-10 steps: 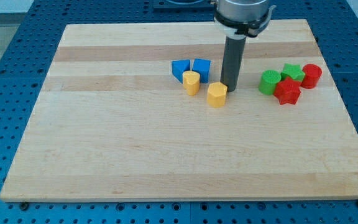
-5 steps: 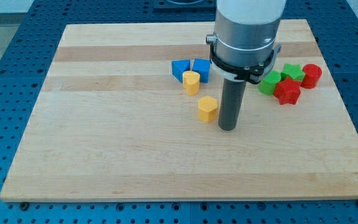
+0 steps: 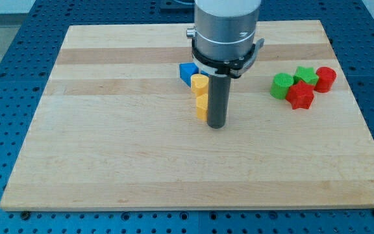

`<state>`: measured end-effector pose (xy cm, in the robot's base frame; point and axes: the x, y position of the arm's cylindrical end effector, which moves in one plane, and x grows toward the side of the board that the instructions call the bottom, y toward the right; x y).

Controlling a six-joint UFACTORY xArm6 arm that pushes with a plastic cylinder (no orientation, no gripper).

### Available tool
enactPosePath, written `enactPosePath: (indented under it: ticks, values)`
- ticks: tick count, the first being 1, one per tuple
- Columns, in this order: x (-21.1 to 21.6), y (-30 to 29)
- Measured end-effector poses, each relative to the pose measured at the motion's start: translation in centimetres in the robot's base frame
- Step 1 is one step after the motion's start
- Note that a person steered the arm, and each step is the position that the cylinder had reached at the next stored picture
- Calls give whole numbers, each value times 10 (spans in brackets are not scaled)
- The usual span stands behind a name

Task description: Push the hexagon to the left of the heart

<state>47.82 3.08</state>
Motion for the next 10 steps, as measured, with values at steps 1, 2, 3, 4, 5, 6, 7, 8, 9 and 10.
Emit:
enactPosePath:
  ticks: [1, 2, 3, 4, 5, 6, 7, 8, 9, 10]
  values:
    - [0, 2]
    - [0, 16]
    - [-6, 17]
    - [-15, 17]
    - [-15, 11]
    - [-15, -7]
    - [-15, -25]
    - [-15, -36]
    - [-15, -37]
    - [-22, -37]
